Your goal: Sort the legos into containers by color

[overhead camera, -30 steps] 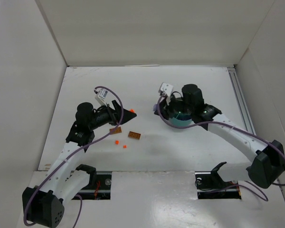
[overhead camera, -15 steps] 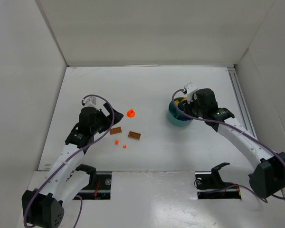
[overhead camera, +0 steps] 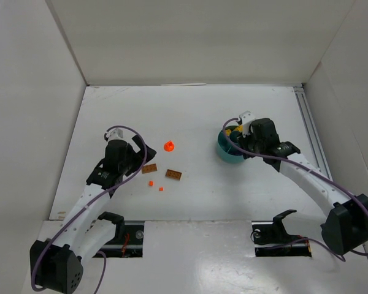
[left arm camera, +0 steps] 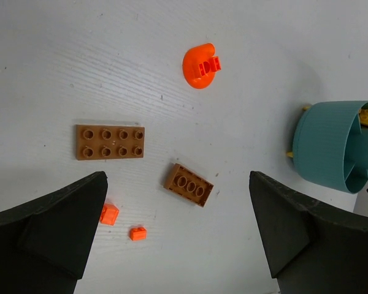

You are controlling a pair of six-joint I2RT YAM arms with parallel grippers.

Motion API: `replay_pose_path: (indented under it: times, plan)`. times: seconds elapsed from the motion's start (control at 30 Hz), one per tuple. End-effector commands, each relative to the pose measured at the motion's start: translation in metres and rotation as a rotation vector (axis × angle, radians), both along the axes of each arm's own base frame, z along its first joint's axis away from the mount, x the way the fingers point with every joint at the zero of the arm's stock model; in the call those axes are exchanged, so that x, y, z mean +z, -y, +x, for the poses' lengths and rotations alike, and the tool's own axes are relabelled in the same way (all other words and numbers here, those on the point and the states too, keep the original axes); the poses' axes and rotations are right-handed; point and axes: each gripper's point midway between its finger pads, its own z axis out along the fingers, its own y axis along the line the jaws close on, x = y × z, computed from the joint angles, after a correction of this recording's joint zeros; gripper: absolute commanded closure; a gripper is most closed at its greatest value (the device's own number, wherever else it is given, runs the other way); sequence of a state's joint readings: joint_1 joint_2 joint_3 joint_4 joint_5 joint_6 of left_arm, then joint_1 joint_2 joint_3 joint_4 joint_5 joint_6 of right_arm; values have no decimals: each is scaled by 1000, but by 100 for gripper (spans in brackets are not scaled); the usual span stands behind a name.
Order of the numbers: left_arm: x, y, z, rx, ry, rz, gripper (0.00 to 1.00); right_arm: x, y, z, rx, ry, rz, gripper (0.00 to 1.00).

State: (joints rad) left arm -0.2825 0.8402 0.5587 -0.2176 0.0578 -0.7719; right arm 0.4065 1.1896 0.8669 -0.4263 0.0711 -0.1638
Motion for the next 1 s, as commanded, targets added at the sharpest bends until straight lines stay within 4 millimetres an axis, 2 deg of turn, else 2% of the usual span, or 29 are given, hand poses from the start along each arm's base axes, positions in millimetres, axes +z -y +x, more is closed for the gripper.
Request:
replay_pose_path:
  times: [0.0,0.1,0.23,0.27,0.37,0.4,0.6,0.73,0.9,0.97]
  plan:
    - [-1,-2,3,18,7,1,0,8,-8,9,0,40,48,73]
    - [-4,-2,3,18,-1,4,0,7,-9,10,-6,37,55,63]
    - [-4,-2,3,18,-1,4,0,5,-11,12,-12,35,61,56]
    - [-4,-2,3,18,-1,4,0,5,-11,12,-18,33,68,49]
    - [-6,-2,3,18,-10,7,0,2,-11,12,-18,25,64,43]
    - [-6,-2,3,18,-10,7,0,2,-10,13,-25,27,58,39]
    - [-6,-2,3,18,-10,7,0,6,-17,12,-13,33,69,37]
    - [-6,-4,4,29,-8,15,0,18,-21,12,9,66,75,37]
    - [-23,-7,9,56,-57,40,3,48,-28,3,104,164,69,31]
    - [-33,-15,10,90,-87,79,4,48,-28,-1,118,176,72,27]
